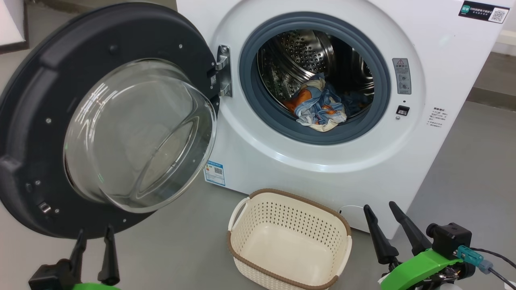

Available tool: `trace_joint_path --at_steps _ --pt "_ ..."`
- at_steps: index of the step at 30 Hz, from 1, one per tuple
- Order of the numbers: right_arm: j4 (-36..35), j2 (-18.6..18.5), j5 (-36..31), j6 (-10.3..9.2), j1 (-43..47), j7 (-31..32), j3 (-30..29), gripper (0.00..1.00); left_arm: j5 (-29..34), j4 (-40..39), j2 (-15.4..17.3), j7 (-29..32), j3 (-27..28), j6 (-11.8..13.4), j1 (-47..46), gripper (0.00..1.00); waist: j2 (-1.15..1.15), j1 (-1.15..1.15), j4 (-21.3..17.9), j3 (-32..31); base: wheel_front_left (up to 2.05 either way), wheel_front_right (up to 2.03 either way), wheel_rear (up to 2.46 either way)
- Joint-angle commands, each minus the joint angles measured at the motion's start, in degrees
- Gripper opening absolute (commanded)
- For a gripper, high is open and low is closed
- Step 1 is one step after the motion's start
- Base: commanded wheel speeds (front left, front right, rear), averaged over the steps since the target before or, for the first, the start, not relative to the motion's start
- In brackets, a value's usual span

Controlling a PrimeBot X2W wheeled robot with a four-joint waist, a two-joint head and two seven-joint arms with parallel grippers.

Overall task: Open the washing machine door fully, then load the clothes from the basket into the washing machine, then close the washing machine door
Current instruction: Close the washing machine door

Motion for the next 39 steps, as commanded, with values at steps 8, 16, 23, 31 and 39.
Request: trace_joint_path --at_steps 8,16,23,31,39 --pt "-1.3 -1.2 0.3 0.43 -1.6 -0.5 1.4 1.00 -0.2 -3.4 2.3 -0.9 1.3 -0.4 -1.8 0.00 0.00 0.00 0.2 0.1 0.00 0.00 0.00" --pt "-1.2 -1.8 0.4 0.43 -1.5 -0.5 1.6 1.00 -2.2 -15.3 8.2 0.6 4.9 -2.8 -5.9 0.00 0.00 0.00 0.6 0.4 0.00 0.00 0.00" --pt "-1.2 -2.6 0.5 0.43 -1.2 -0.5 1.7 1.00 -15.2 -22.2 12.0 6.9 13.2 -6.2 -14.1 0.00 0.00 0.00 0.6 0.6 0.00 0.00 0.00" --pt "-1.0 -3.8 0.2 0.43 -0.9 -0.5 1.7 1.00 -37.0 -9.7 13.8 13.4 24.5 -8.8 -24.7 0.00 0.00 0.00 -0.9 1.2 0.00 0.00 0.00" --pt "-1.0 -6.0 0.3 0.43 -1.2 -0.5 2.3 1.00 -48.6 6.1 17.6 18.0 32.8 -9.7 -29.7 0.00 0.00 0.00 -4.1 2.7 0.00 0.00 0.00"
